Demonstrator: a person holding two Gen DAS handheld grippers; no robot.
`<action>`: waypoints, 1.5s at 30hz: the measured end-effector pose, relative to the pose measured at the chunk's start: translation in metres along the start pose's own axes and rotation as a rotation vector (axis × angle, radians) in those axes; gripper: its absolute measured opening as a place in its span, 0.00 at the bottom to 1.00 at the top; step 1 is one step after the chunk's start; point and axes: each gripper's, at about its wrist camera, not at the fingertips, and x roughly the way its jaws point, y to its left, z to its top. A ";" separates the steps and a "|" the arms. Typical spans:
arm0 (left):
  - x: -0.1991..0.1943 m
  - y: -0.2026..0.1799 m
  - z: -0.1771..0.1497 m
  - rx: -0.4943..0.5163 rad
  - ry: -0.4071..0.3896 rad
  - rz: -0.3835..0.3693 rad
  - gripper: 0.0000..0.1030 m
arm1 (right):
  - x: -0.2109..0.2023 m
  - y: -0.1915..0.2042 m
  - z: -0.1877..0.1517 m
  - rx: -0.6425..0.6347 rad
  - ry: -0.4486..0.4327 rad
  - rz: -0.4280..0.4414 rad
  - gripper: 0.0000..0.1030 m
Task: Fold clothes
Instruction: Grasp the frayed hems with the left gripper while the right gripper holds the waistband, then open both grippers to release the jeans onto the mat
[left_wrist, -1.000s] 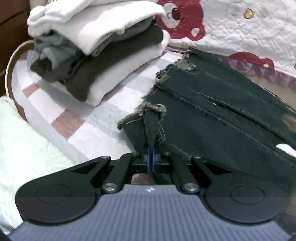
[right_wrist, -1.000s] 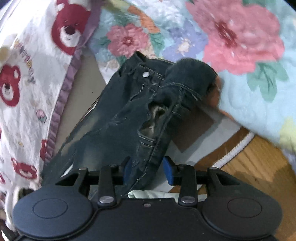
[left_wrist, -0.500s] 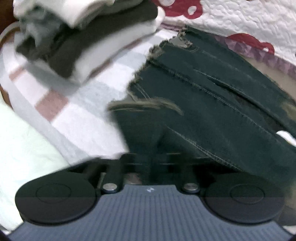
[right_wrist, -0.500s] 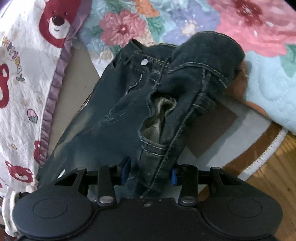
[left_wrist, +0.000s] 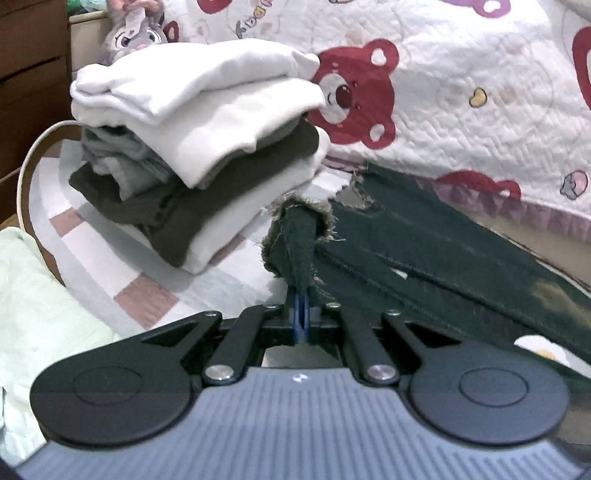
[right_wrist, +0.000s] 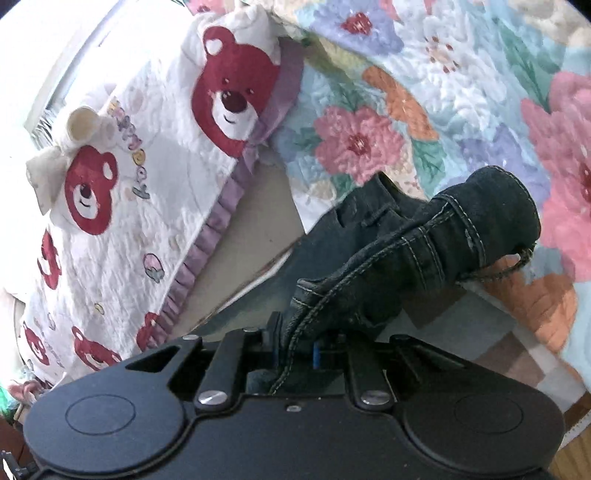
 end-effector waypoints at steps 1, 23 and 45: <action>0.000 -0.002 0.001 0.004 0.003 -0.002 0.02 | 0.002 0.003 0.003 -0.011 -0.004 0.003 0.18; 0.088 -0.163 0.171 0.250 -0.095 0.051 0.01 | 0.153 0.066 0.143 -0.186 0.133 -0.080 0.18; 0.153 -0.057 0.068 0.141 0.190 0.000 0.39 | 0.232 0.174 0.080 -0.629 0.316 -0.027 0.46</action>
